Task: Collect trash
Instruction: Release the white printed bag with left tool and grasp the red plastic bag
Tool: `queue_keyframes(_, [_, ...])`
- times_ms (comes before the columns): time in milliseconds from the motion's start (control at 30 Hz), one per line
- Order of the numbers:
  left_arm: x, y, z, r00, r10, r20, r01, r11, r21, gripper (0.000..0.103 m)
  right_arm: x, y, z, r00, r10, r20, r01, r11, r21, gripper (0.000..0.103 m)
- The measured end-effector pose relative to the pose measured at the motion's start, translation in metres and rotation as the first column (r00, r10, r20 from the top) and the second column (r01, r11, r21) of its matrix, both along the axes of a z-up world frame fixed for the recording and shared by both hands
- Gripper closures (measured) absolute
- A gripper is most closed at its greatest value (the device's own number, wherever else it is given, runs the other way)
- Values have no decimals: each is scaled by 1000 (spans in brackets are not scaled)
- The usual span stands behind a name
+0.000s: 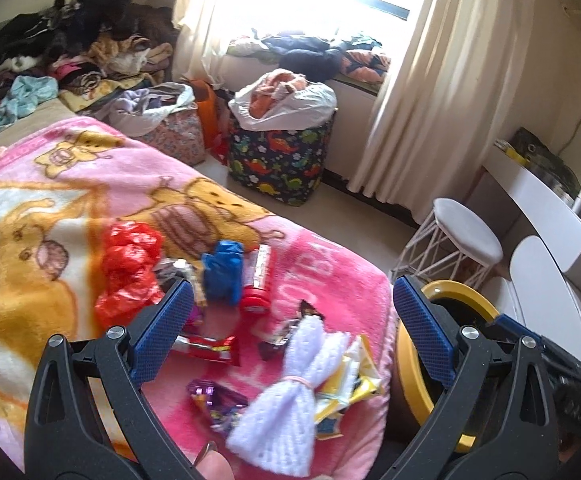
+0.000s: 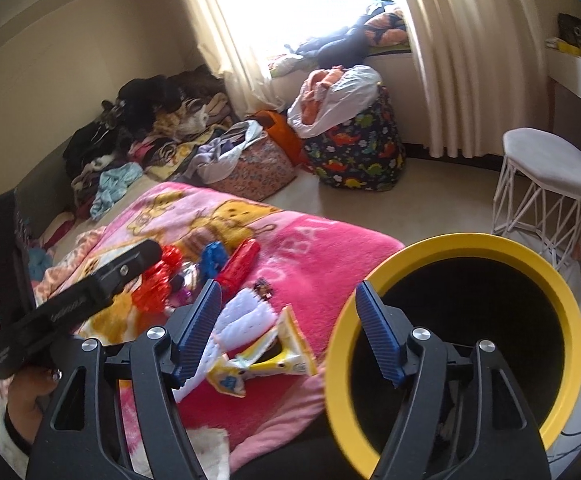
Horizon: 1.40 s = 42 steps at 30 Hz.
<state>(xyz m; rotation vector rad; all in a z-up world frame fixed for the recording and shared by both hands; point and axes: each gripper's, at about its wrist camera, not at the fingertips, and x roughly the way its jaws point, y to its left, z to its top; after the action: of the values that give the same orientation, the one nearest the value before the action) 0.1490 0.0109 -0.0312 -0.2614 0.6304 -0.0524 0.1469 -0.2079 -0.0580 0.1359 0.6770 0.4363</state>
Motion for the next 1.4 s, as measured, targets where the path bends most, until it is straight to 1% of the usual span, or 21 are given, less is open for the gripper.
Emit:
queue_keyframes(200, [-3,27,-2,998,59,0,-59,998,-10,11,-9,28,-7,997,77,-14,-77,996,-33,35])
queue_keyframes(367, [-4,43,-3,995,98,-4,-98,995,-20,11,-18,55,-15,988,151,-36,-153,987,-57,35])
queue_keyframes(500, [-5,56,-8,992,122,-14,-122,992,-21,11,-29,76,-23,975,215,-50,-219,971,-95,35])
queue_keyframes(633, [-6,67,-14,990,141,-25,-142,990,-28,11,-37,100,-34,958,279,-72,-287,944,-163,35])
queue_keyframes(733, [-6,76,-19,987,157,-35,-158,987,-33,11,-41,110,-43,950,296,-99,-310,932,-188,35])
queue_keyframes(833, [-4,85,-27,983,174,-50,-177,983,-44,11,-40,114,-53,947,291,-133,-312,933,-180,35])
queue_keyframes(933, [-3,93,-34,980,185,-66,-189,981,-52,11,-38,119,-62,944,290,-158,-318,927,-200,36])
queue_keyframes(1000, [-2,99,-39,978,192,-79,-197,978,-65,11,-35,119,-68,943,278,-183,-311,931,-188,42])
queue_keyframes(1100, [0,105,-46,975,203,-94,-210,975,-75,11,-28,117,-73,942,259,-212,-296,941,-164,45])
queue_keyframes(1167, [2,109,-49,973,208,-100,-217,973,-82,11,-25,115,-76,941,253,-225,-291,944,-155,52])
queue_keyframes(1200, [4,111,-51,972,210,-105,-220,972,-87,11,-23,115,-77,938,256,-232,-294,945,-146,58])
queue_keyframes(1233, [5,113,-53,971,213,-111,-223,970,-92,11,-23,115,-77,936,262,-236,-300,944,-141,67])
queue_keyframes(1333, [10,117,-59,969,214,-125,-228,968,-107,11,-24,118,-78,930,283,-235,-321,936,-142,76])
queue_keyframes(1400, [15,118,-63,967,216,-138,-232,965,-118,11,-27,119,-76,929,296,-221,-330,934,-138,80])
